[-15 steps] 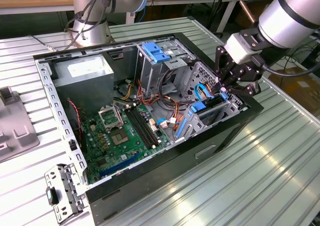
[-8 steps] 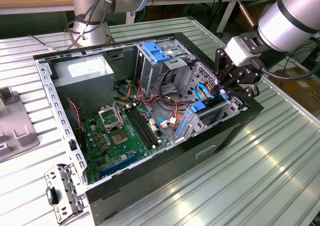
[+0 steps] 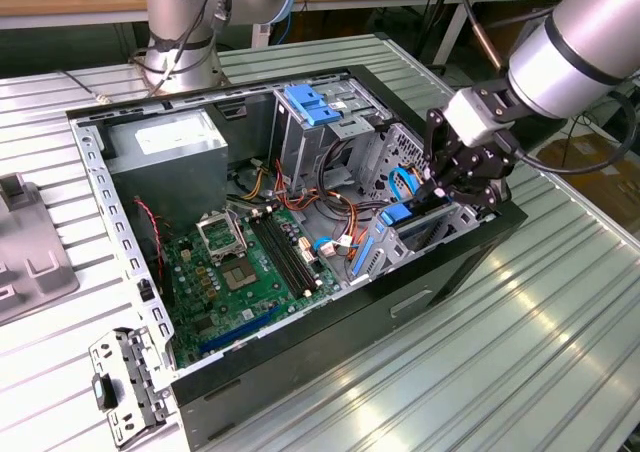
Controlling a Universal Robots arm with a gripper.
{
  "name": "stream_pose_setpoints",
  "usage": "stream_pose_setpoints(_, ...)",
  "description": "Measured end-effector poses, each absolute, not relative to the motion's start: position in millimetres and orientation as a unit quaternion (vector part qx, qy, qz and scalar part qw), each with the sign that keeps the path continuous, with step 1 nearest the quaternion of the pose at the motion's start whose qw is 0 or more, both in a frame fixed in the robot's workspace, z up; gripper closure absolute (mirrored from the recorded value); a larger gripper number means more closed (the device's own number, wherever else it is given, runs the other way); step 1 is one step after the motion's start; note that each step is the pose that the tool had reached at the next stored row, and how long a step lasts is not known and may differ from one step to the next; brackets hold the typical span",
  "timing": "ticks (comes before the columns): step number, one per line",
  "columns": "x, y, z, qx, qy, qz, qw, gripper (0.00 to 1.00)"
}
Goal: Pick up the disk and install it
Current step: 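Insert the second disk wire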
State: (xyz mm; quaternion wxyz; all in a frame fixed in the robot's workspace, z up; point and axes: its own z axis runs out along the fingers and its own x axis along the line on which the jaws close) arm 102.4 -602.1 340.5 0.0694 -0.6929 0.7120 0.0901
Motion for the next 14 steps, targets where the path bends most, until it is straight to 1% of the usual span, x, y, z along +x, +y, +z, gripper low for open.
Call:
stream_pose_setpoints(10,108,-603,350,-0.693,0.712,0.091,0.07,0.89)
stream_pose_setpoints(14,120,-603,353,-0.693,0.712,0.092,0.071,0.89)
